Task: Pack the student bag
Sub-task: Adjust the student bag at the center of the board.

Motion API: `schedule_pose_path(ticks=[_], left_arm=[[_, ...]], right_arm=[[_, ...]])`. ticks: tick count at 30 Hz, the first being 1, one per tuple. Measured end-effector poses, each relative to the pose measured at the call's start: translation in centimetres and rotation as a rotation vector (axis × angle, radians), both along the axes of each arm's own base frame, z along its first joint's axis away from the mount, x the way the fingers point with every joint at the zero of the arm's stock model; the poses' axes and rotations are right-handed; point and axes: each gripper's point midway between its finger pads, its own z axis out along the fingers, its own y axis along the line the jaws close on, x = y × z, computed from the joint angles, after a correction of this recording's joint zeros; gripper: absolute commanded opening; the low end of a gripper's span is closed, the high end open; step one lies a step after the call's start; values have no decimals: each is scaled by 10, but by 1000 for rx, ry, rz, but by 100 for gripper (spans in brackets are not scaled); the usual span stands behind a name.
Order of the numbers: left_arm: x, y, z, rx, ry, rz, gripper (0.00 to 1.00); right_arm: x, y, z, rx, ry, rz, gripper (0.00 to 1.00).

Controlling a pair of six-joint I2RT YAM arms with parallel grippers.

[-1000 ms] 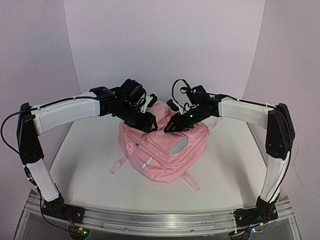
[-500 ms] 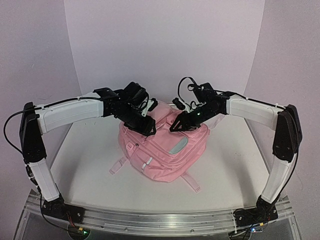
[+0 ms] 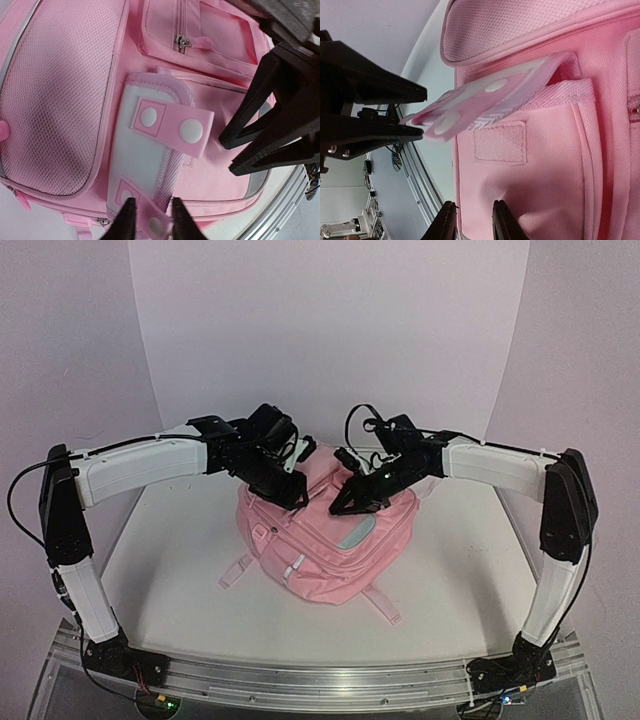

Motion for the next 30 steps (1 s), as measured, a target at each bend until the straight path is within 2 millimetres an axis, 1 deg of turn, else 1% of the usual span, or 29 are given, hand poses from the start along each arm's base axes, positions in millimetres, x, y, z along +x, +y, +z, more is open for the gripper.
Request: schedule_pose_path(ticks=[2, 3, 10, 19, 25, 30], left_arm=[[1, -2, 2, -8, -6, -1, 2], [1, -2, 2, -12, -8, -3, 0], [-1, -14, 6, -68, -1, -33, 0], [-8, -25, -1, -148, 44, -66, 0], [-13, -32, -8, -205, 79, -87, 0], [-13, -34, -11, -229, 84, -97, 0]], right_arm=[[3, 3, -5, 4, 13, -12, 22], [5, 4, -6, 8, 20, -17, 22], [10, 10, -11, 22, 55, -46, 13], [16, 15, -16, 29, 84, -66, 3], [17, 18, -18, 34, 95, -68, 1], [17, 18, -17, 38, 92, -63, 2]])
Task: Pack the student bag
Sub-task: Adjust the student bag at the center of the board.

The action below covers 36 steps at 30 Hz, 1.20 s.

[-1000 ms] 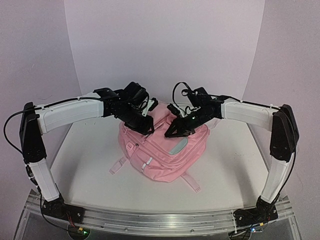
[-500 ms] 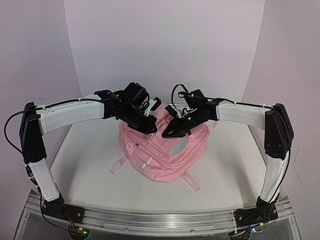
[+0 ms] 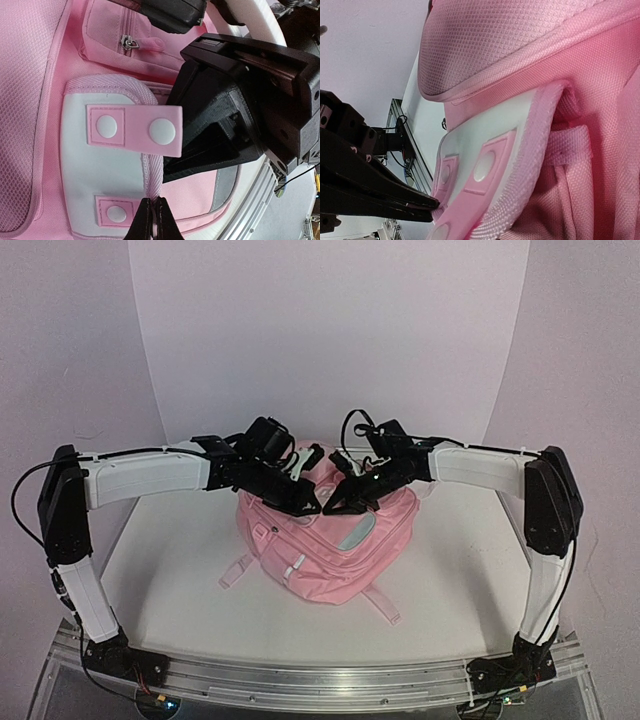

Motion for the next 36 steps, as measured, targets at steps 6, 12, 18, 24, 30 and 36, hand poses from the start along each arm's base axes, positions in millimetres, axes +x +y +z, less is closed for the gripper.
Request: schedule_pose_path(ticks=[6, 12, 18, 24, 30, 36], left_arm=[[0, -6, 4, -39, -5, -15, 0], [-1, -10, 9, -71, 1, -23, 0], [-1, -10, 9, -74, 6, -23, 0], [-2, -12, 4, -74, 20, -35, 0], [-3, -21, -7, -87, 42, -71, 0], [1, -32, -18, -78, 55, -111, 1]], right_arm=[[-3, -11, 9, -6, -46, 10, 30], [-11, -49, 39, 2, -110, 6, 40], [-13, -93, 64, 34, -135, -50, 41], [-41, -130, 17, -48, -14, -67, 48], [-66, -133, -9, -59, 99, -19, 48], [-64, -126, -23, -41, 179, 4, 46]])
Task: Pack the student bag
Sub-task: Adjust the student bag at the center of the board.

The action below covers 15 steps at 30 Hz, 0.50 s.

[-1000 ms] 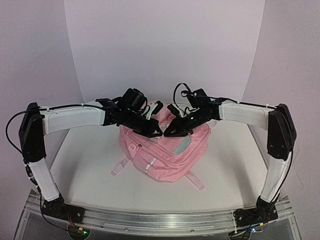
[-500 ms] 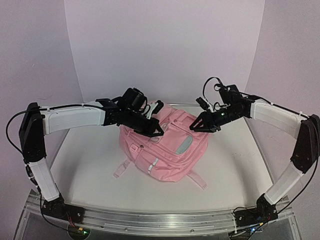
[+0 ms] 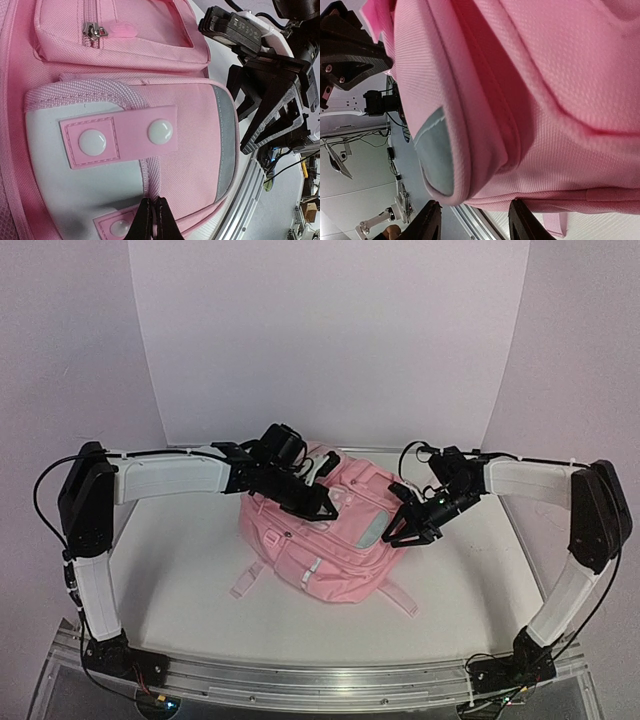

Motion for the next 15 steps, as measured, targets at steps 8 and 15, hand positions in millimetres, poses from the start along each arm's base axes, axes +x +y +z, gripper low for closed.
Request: schedule_pose_path(ticks=[8, 15], left_arm=[[-2, -13, 1, 42, -24, -58, 51], [-10, -12, 14, 46, -70, -47, 87]], right_arm=[[5, 0, -2, -6, 18, -4, 46], [5, 1, -2, -6, 14, -3, 49]])
